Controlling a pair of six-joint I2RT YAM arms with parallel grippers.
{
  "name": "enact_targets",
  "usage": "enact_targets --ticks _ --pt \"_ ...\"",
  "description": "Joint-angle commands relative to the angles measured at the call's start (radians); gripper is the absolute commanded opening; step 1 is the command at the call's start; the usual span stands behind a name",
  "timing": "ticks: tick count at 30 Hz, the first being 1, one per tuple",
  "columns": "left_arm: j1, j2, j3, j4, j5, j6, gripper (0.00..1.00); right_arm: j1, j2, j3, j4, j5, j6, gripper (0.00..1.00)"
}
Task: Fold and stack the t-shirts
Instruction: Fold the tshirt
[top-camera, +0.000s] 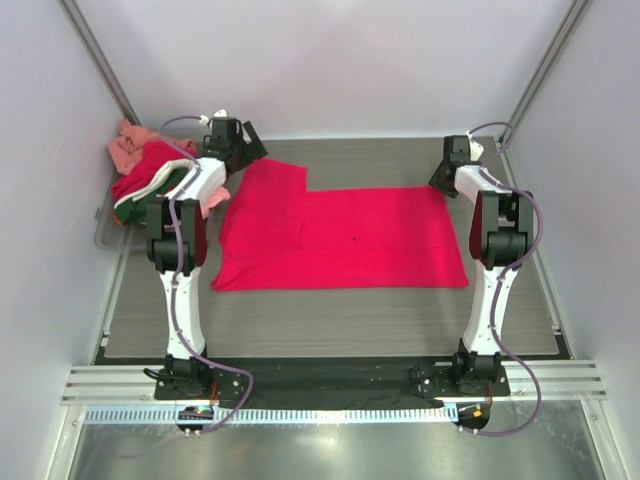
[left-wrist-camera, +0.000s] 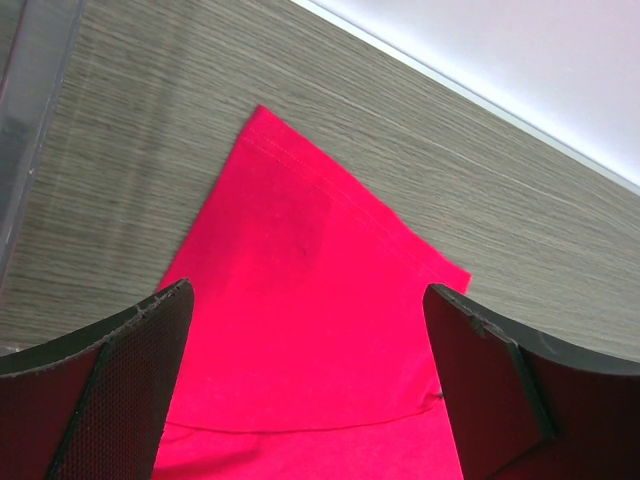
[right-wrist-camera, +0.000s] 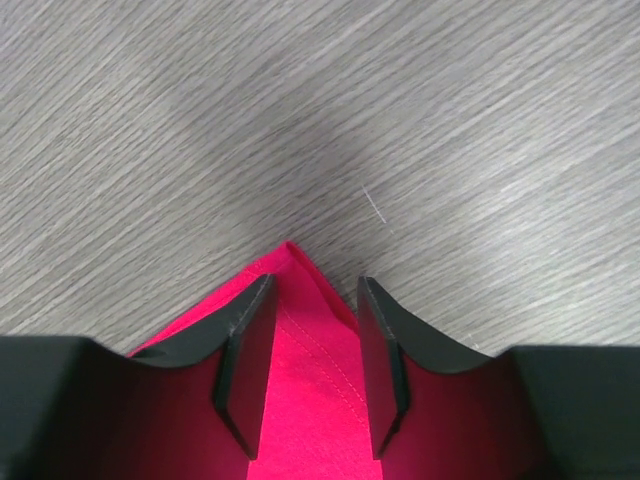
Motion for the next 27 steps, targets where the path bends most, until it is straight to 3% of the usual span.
enact_targets --ticks 1,8,10,11,12,14,18,21,27 --pt "0.001 0.015 0.064 -0.003 -0.028 0.015 0.97 0.005 0.026 0.011 -0.055 -0.069 -0.002 0.42" --pt "0.001 0.043 0.091 -0.016 -0.034 0.019 0.97 0.012 0.049 0.035 -0.052 -0.109 -0.002 0.39" --pt "0.004 0.046 0.093 -0.017 -0.038 0.021 0.97 0.012 0.051 0.040 -0.052 -0.109 -0.002 0.29" --pt "0.007 0.047 0.096 -0.019 -0.037 0.021 0.97 0.012 0.054 0.042 -0.053 -0.104 0.000 0.14" --pt "0.010 0.053 0.097 -0.019 -0.035 0.019 0.97 0.012 0.055 0.043 -0.052 -0.100 0.001 0.07" --pt "0.013 0.060 0.104 -0.019 -0.028 0.018 0.97 0.012 0.063 0.060 -0.059 -0.080 0.003 0.01" --pt "0.019 0.083 0.120 -0.019 -0.023 0.024 0.97 0.010 0.071 0.103 -0.085 -0.054 -0.003 0.01" --pt "0.019 0.106 0.142 -0.017 -0.012 0.027 0.88 0.012 0.066 0.101 -0.085 -0.051 -0.005 0.01" --pt "0.019 0.184 0.234 -0.052 -0.001 0.022 0.82 0.010 0.066 0.100 -0.084 -0.069 -0.006 0.01"
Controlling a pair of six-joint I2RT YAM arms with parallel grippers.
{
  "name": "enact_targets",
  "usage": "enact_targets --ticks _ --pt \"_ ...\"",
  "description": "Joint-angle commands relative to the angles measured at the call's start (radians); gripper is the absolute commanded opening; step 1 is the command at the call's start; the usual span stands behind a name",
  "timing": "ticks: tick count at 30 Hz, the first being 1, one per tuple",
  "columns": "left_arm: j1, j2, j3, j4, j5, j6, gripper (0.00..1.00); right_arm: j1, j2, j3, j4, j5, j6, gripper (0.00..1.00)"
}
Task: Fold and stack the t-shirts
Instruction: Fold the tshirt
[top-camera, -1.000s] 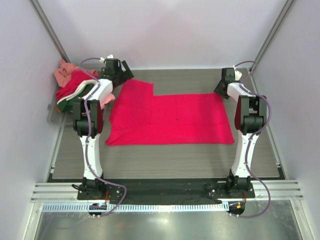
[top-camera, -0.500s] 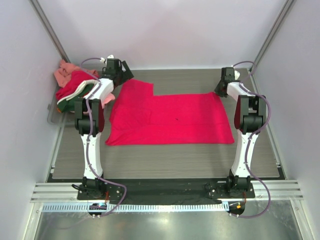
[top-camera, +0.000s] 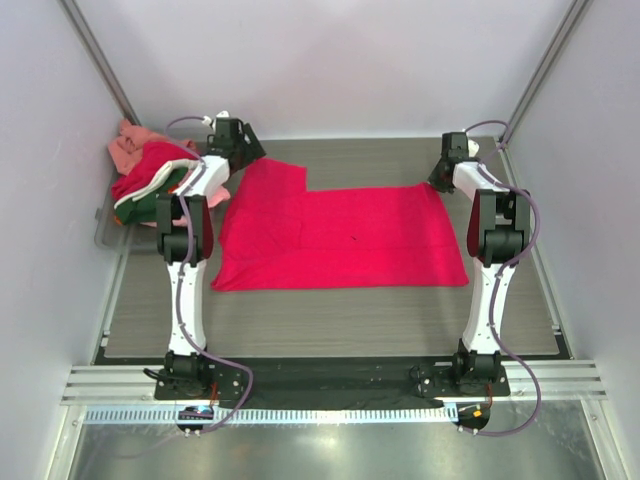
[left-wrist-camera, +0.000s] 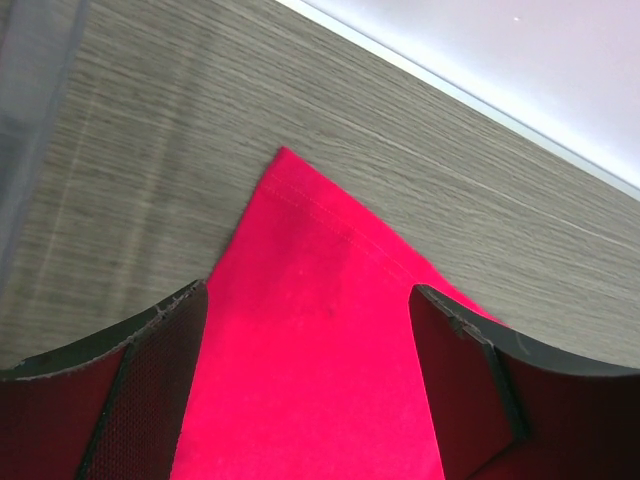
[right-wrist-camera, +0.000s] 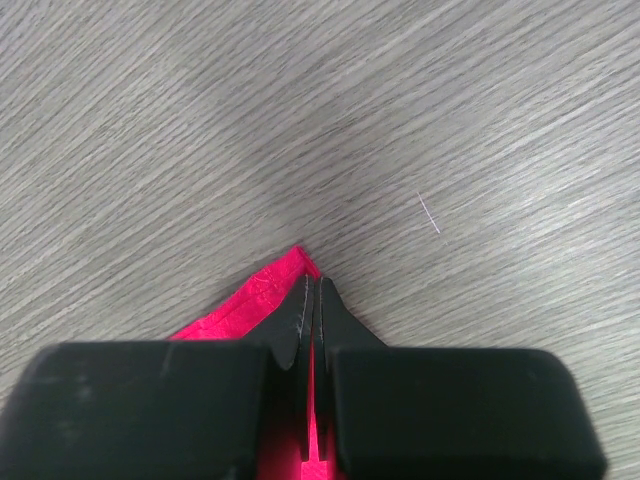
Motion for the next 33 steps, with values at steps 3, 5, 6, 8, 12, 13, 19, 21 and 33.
enact_targets --ticks 3,5,6,8,12,13,19,21,33 --pt "0.004 0.060 0.102 -0.034 0.004 0.009 0.81 0.007 0.021 0.022 -0.035 -0.005 -0.005 0.01" --pt "0.004 0.091 0.140 -0.062 -0.005 0.008 0.80 0.007 0.019 0.021 -0.035 -0.009 -0.007 0.01" --pt "0.004 0.099 0.152 -0.066 -0.005 0.008 0.77 0.007 0.019 0.021 -0.033 -0.008 -0.005 0.01" --pt "0.004 0.120 0.189 -0.111 -0.033 0.005 0.76 0.005 0.016 0.016 -0.032 -0.011 -0.007 0.01" --pt "0.004 0.157 0.235 -0.157 -0.071 0.005 0.76 0.002 0.010 0.008 -0.027 -0.031 0.001 0.01" --pt "0.004 0.165 0.235 -0.154 -0.071 0.006 0.76 0.002 0.010 0.010 -0.026 -0.035 0.001 0.01" --pt "0.004 0.194 0.249 -0.151 -0.064 0.003 0.70 0.002 0.006 0.001 -0.018 -0.048 0.004 0.01" --pt "0.004 0.200 0.257 -0.154 -0.056 -0.001 0.64 0.002 0.006 -0.001 -0.018 -0.052 0.004 0.01" --pt "0.004 0.206 0.267 -0.149 0.016 -0.009 0.17 -0.001 0.000 -0.004 -0.016 -0.077 0.004 0.01"
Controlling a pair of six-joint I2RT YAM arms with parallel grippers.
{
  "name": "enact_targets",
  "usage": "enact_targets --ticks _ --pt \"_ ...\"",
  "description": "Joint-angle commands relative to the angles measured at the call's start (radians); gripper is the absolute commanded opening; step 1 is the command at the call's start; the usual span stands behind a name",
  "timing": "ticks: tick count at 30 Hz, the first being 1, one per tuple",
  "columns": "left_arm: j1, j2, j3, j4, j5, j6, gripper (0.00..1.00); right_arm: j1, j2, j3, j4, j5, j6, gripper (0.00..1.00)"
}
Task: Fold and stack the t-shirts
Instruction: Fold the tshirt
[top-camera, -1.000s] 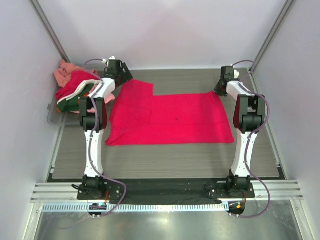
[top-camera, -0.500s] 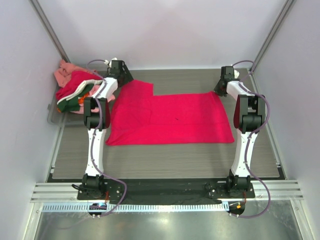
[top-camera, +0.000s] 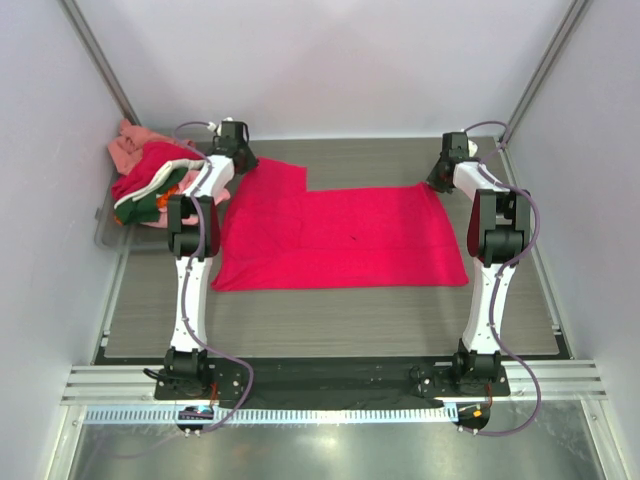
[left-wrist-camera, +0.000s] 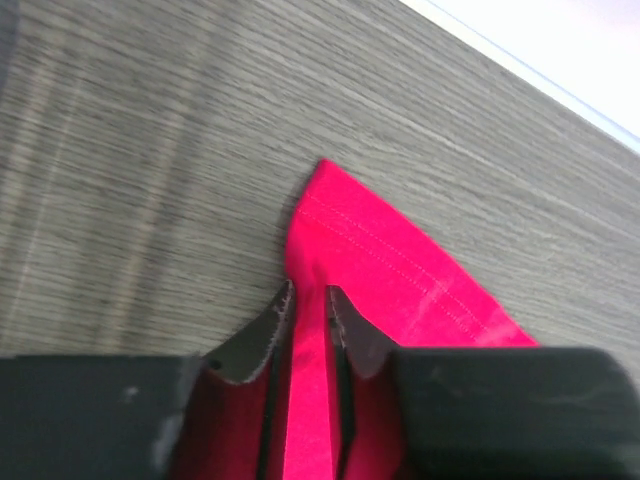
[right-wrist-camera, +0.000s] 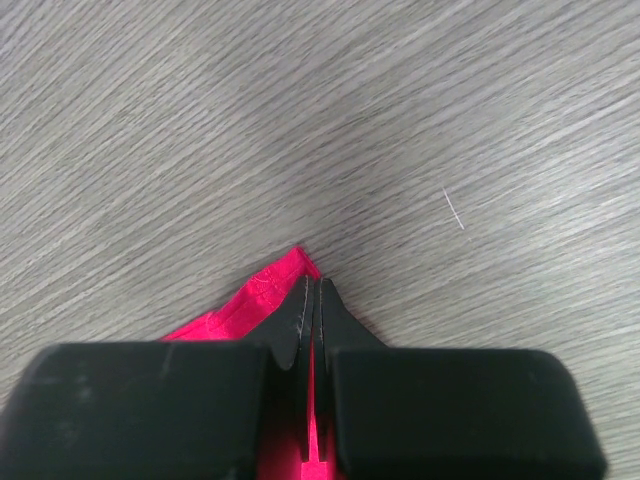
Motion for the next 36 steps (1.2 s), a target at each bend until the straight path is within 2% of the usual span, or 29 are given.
enact_targets --ticks 1,5,7,23,29,36 --pt "0.003 0.012 0.029 -0.005 0.033 0.003 0.15 0.000 0.000 -0.004 -0.017 -0.033 0.005 0.01" --pt "0.004 0.010 0.031 0.000 0.038 0.006 0.02 -0.006 -0.004 -0.004 -0.015 -0.039 0.003 0.01" --pt "0.004 0.006 0.029 0.003 0.038 0.009 0.00 -0.008 -0.004 -0.006 -0.014 -0.042 0.006 0.01" --pt "-0.020 -0.200 -0.153 0.093 0.006 0.122 0.00 -0.012 -0.074 0.021 -0.049 -0.035 0.003 0.01" --pt "-0.048 -0.312 -0.288 0.145 -0.053 0.158 0.00 -0.023 -0.115 0.024 -0.069 -0.039 0.006 0.01" --pt "-0.060 -0.433 -0.432 0.194 -0.057 0.161 0.00 -0.026 -0.171 -0.015 -0.076 -0.036 0.014 0.01"
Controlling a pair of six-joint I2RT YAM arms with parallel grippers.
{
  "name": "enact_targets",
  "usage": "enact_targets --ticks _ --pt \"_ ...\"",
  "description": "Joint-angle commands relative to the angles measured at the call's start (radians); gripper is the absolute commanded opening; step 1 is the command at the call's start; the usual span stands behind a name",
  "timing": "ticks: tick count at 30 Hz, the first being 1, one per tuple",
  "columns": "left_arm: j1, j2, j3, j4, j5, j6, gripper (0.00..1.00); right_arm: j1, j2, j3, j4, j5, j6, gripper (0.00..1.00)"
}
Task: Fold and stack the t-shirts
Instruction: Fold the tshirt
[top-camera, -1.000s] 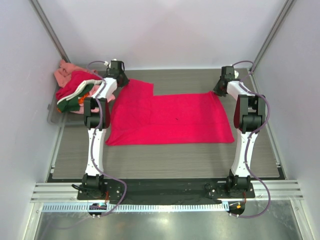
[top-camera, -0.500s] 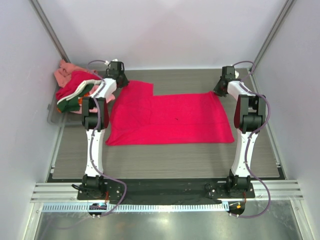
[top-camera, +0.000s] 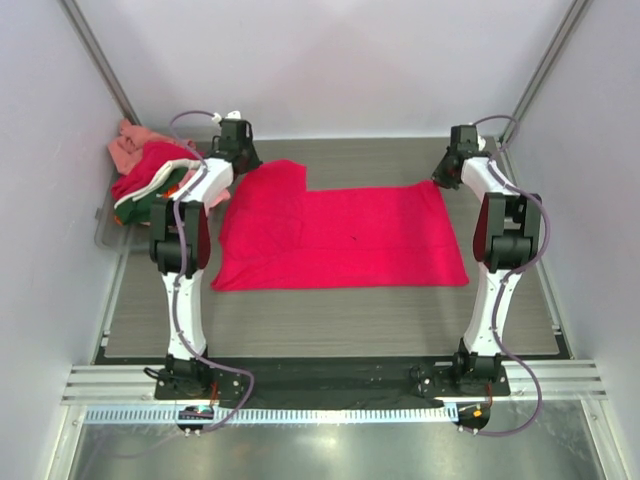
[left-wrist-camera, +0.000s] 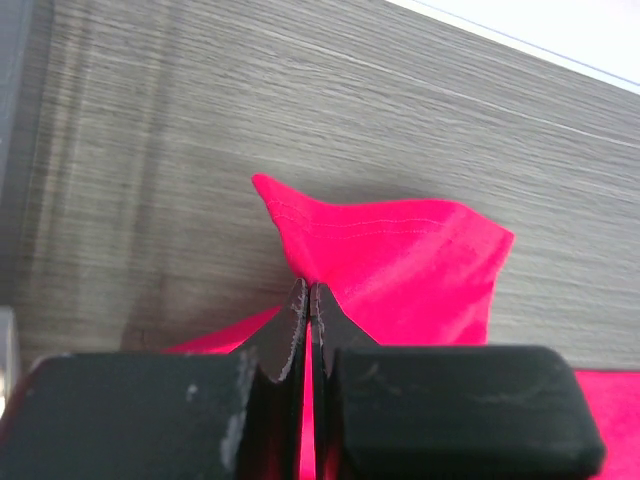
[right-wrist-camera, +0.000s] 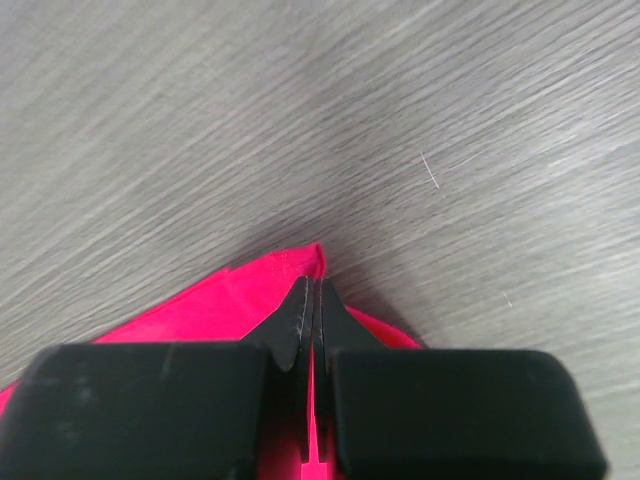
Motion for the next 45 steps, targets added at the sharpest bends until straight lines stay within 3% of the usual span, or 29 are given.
enact_targets --ticks 1,7,19,32,45 --pt "-0.009 -0.105 -0.056 0.074 -0.025 0.022 0.00 -0.006 -0.104 -0.012 -0.002 0.000 0.012 0.01" --pt "-0.018 -0.207 -0.186 0.111 -0.033 0.031 0.00 -0.010 -0.170 -0.071 -0.007 0.013 0.012 0.01" --pt "-0.044 -0.561 -0.622 0.324 -0.046 0.103 0.00 -0.023 -0.332 -0.259 -0.007 0.037 0.013 0.01" --pt "-0.095 -0.874 -0.884 0.349 -0.172 0.112 0.00 -0.055 -0.533 -0.436 -0.007 0.075 0.023 0.01" --pt "-0.127 -1.073 -1.101 0.389 -0.264 0.081 0.00 -0.067 -0.575 -0.513 -0.001 0.112 0.053 0.01"
